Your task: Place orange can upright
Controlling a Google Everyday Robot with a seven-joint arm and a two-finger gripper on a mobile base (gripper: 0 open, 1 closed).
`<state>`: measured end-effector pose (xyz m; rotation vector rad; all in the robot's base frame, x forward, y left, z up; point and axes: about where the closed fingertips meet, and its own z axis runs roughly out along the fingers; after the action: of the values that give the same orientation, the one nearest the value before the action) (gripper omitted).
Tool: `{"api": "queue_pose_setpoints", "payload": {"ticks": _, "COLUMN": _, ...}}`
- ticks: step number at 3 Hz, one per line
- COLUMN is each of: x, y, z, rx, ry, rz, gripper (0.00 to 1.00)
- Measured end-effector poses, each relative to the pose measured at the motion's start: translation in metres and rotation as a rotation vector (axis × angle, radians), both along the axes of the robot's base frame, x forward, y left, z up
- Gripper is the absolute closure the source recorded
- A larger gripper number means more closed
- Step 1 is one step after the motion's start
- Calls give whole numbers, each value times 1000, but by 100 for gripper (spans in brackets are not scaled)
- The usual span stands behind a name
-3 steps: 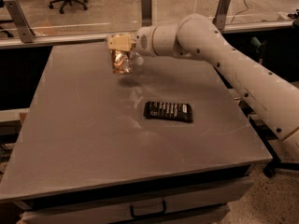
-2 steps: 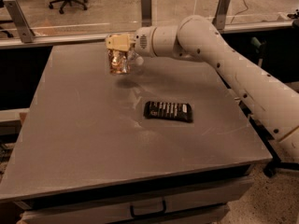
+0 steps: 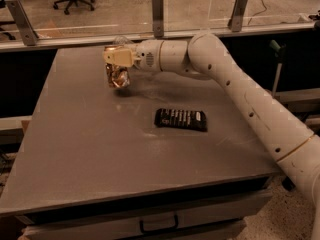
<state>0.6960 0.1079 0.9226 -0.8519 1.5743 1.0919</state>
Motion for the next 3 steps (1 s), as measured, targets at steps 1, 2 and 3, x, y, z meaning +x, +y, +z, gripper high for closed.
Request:
{"api": "queue_pose_setpoints", "payload": {"ticks": 1, "x": -13, "y": 5, "z": 0, "rx": -33, "ry": -137, "rz": 69, "gripper": 100}}
{"api": "queue_pose_setpoints", "payload": {"ticks": 2, "x": -24, "y": 7, "z": -3, "rx": -55, "ry": -214, "rz": 104, "gripper": 100}}
{"api": "queue_pose_setpoints", "payload": {"ticks": 3, "x": -33, "y": 0, "z": -5, "rx": -90, "ry": -257, "rz": 99, "gripper": 82}}
